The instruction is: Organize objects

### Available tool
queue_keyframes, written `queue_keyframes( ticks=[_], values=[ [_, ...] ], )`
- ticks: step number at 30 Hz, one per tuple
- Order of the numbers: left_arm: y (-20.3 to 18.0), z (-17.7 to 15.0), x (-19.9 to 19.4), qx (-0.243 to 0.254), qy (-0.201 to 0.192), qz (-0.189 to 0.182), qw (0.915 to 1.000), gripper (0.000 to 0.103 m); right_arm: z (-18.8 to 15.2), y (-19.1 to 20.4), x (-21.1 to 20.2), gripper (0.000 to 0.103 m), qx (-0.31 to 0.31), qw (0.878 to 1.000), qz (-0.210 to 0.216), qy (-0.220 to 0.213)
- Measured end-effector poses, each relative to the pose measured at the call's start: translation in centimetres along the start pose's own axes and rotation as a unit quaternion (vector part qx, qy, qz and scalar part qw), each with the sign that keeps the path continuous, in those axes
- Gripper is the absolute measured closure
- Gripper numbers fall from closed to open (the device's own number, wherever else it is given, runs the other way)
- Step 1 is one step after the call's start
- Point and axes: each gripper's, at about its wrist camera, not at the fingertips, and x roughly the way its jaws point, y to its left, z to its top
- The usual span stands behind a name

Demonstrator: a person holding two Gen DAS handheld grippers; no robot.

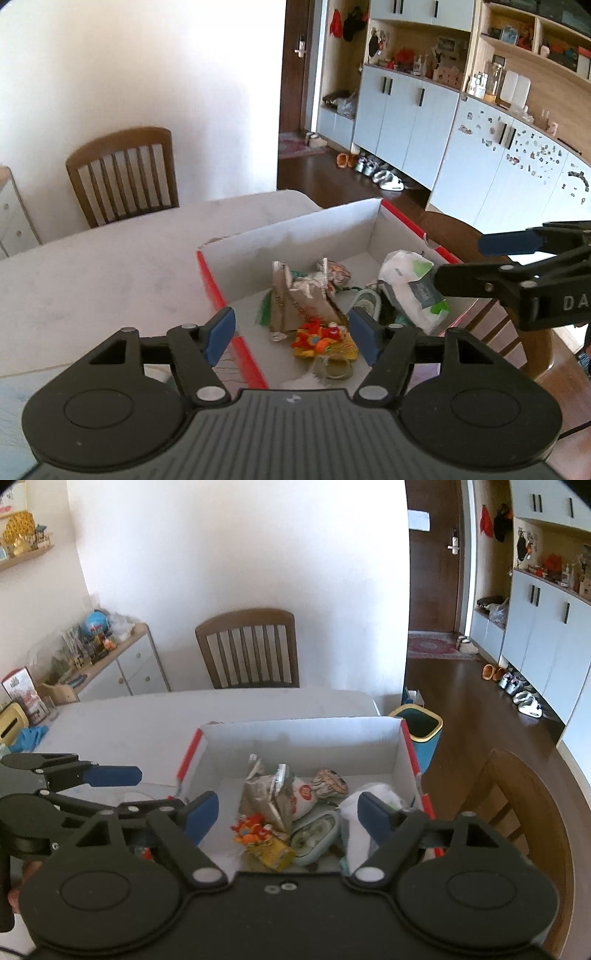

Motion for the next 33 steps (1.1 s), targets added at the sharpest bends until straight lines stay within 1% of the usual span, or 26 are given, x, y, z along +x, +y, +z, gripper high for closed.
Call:
queue_keyframes(
  ticks=[2,4,8,11,13,16,19,20,21,22,27,33],
  values=[
    [0.6,-0.3,-1.1,0.002,-0.008,0.0,1.0,0.023,-0.4,0.7,-0.6,0.018,0.003,1.0,-0.002,-0.007],
    [1.2,-0.6,-1.9,0.003,-0.015,-0.002,0.9999,0.022,-0.8,1.4,-1.1,0.016,0.006,1.0,-0.002,-0.011],
    [2.3,-0.9,-3.1,-0.005,-0.017,-0.008,0.9998,0.022,-1.7,2.7,-2.0,0.013,0.012,1.0,-0.003,-0.019],
    [3.2,-1.3,-3.9,-0.008,-0.024,-0.008,0.9997,0.02,-2.2,3.6,-2.4,0.01,0.018,0.999,-0.004,-0.026],
    [3.5,-1.6,-4.5,-0.006,-0.033,-0.003,0.9994,0.017,-2.5,4.2,-2.8,0.005,0.021,0.999,-0.005,-0.033],
    [4.0,-2.0,-5.2,-0.005,-0.04,-0.001,0.9992,0.012,-3.0,5.3,-3.3,0.001,0.019,0.999,-0.011,-0.045],
    [4.4,-2.4,-5.9,-0.003,-0.047,0.003,0.9989,0.011,-3.4,6.4,-3.8,0.001,0.016,0.998,-0.018,-0.053],
    [4.5,-2.5,-6.1,-0.002,-0.05,0.004,0.9988,0.01,-3.6,6.8,-3.9,0.001,0.013,0.998,-0.022,-0.055],
    [4.6,-2.6,-6.3,-0.001,-0.052,0.004,0.9986,0.002,-3.8,7.2,-3.9,0.001,0.011,0.998,-0.026,-0.055],
    [4.6,-2.8,-6.6,0.001,-0.055,0.003,0.9985,0.0,-4.0,7.6,-4.0,0.001,0.01,0.998,-0.028,-0.056],
    [5.1,-3.4,-7.5,-0.002,-0.06,-0.013,0.9981,0.0,-4.8,9.0,-4.4,0.001,0.004,0.998,-0.033,-0.059],
    [5.1,-4.2,-8.2,0.006,-0.062,-0.027,0.9977,0.0,-5.8,9.7,-5.1,0.001,0.027,0.997,-0.038,-0.068]
  ],
)
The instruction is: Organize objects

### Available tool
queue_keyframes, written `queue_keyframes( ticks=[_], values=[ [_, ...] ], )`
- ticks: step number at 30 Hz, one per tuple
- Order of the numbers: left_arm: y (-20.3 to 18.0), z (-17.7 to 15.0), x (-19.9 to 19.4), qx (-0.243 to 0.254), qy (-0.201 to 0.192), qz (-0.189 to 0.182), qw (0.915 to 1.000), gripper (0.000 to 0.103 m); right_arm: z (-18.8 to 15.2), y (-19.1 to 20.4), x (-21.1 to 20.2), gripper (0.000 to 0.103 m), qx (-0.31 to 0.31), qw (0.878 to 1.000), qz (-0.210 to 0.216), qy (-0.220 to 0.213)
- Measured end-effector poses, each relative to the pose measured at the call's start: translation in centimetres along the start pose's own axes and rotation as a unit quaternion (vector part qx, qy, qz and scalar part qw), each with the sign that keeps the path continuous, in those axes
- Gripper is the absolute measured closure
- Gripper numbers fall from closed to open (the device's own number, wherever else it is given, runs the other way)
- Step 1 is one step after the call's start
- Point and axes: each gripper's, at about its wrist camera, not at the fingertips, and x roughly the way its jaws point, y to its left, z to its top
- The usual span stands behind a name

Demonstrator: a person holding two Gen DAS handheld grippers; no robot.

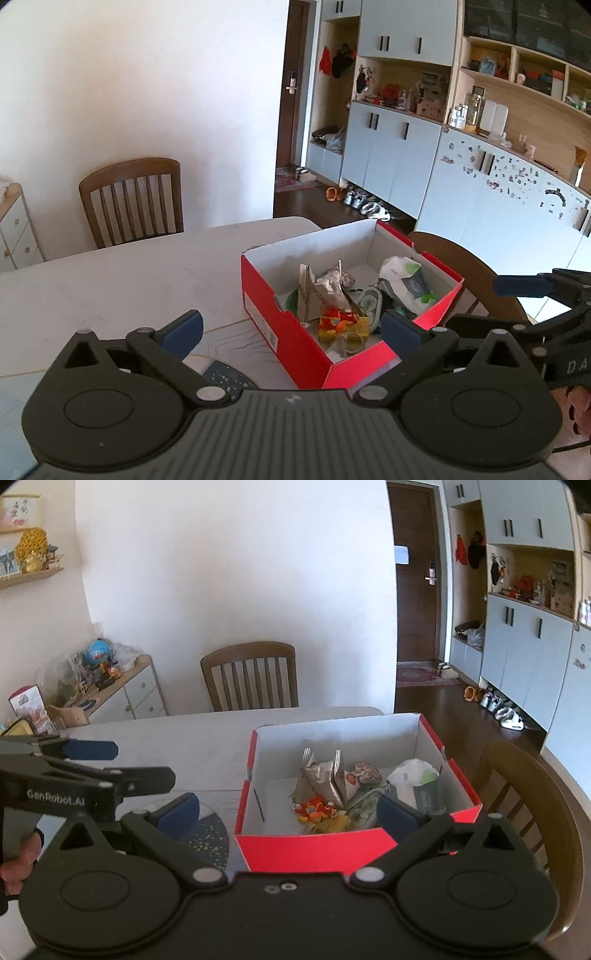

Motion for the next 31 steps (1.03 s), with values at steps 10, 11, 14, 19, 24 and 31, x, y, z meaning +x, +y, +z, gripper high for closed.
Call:
queue_keyframes(
  ticks=[10,11,14,19,24,31],
  values=[
    [0.4,-0.8,-0.3,0.002,-0.002,-0.01,0.9999,0.0,-1.0,0.6,-0.5,0.001,0.02,1.0,-0.013,-0.002],
    [0.4,-0.9,-0.3,0.002,-0.001,-0.01,0.9999,0.0,-1.1,0.6,-0.5,0.001,0.022,1.0,-0.014,-0.002],
    [0.6,-1.2,-0.1,-0.001,0.002,-0.01,1.0,0.0,-1.4,0.9,-0.6,0.001,0.024,1.0,-0.017,0.0],
    [0.8,-1.5,0.1,-0.001,0.006,-0.017,0.9998,0.0,-1.9,1.4,-0.4,0.001,0.026,0.999,-0.023,0.007],
    [1.0,-1.6,0.3,-0.002,0.009,-0.02,0.9997,0.0,-2.2,1.3,-0.4,0.001,0.037,0.999,-0.025,0.012],
    [1.7,-1.7,0.3,-0.006,0.005,-0.02,0.9998,0.0,-2.2,1.4,-0.4,0.001,0.043,0.998,-0.031,0.015]
  ],
)
